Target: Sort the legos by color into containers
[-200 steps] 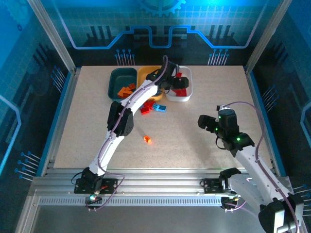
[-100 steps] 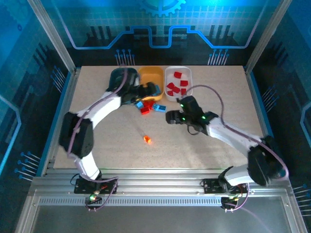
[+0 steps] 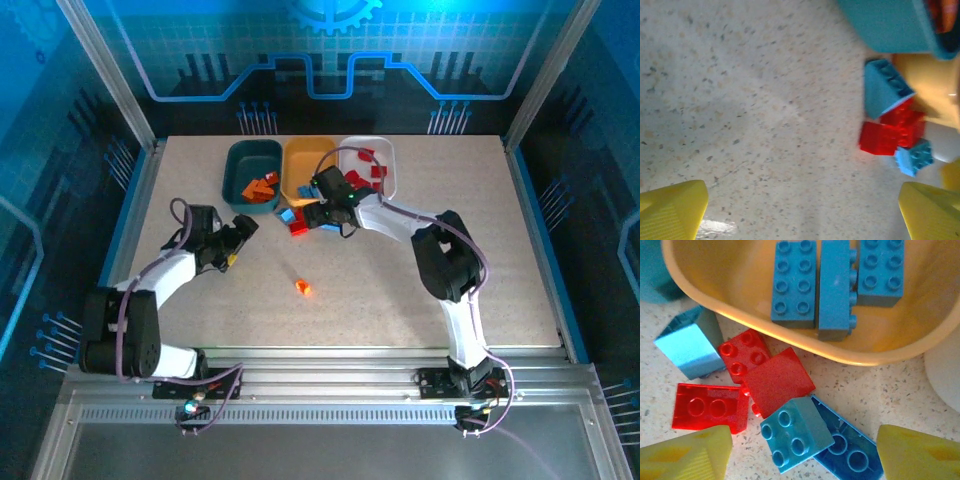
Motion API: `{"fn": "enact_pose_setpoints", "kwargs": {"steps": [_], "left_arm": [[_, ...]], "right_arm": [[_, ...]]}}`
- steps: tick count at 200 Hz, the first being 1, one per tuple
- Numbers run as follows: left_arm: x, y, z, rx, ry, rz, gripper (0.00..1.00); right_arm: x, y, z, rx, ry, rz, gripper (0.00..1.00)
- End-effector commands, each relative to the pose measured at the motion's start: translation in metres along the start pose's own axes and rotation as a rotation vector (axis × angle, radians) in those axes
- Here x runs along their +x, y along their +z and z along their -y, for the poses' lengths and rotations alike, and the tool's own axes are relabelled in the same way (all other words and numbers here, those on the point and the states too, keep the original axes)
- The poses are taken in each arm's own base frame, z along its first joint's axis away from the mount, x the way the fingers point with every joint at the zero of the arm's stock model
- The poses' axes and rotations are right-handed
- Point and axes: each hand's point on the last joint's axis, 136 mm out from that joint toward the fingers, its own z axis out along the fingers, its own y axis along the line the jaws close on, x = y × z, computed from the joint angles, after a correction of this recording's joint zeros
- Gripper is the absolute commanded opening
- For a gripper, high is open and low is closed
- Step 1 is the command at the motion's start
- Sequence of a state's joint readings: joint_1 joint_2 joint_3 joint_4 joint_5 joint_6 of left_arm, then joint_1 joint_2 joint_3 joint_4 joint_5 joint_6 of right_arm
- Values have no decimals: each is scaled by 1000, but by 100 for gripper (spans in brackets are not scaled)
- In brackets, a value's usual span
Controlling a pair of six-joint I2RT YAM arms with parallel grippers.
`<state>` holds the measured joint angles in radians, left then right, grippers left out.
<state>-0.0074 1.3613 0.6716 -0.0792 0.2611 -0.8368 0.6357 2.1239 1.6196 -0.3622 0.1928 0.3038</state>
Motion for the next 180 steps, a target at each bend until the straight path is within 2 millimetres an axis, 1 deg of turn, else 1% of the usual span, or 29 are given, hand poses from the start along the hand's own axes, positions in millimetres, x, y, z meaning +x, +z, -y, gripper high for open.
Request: {"fn": "enact_pose_setpoints", "kwargs": {"steps": [1,37,70,90,105,115,137,155,180], "left_arm": [[12,-9,-2,39,19,-31,99],[17,-19,0,59,55,-42,99],[17,-22,-2,52,69,-38,99],[16,-20,-3,52,70,-37,99],[17,-18,-3,53,69,-42,99],[17,-17,-4,54,67,-46,99],[19,-16,-6,50,64,-51,99],[18,-17,-5,56,65,-50,99],[19,-18,-2,66,65,-56,99]], "right_arm": [[7,9,-2,-2,-50,-58,76],[9,20,-3,9,-83,-77,72],[19,28,-6,14,-86,-103,67],[24,32,-8,20,-94,-118,62],[24,32,-8,21,-95,-118,53],[24,30,-10,20,-95,-111,47],[22,22,-12,22,-93,-95,40],[20,13,-14,17,-84,-71,37],[12,-9,-23,-3,-74,-16,35]]}}
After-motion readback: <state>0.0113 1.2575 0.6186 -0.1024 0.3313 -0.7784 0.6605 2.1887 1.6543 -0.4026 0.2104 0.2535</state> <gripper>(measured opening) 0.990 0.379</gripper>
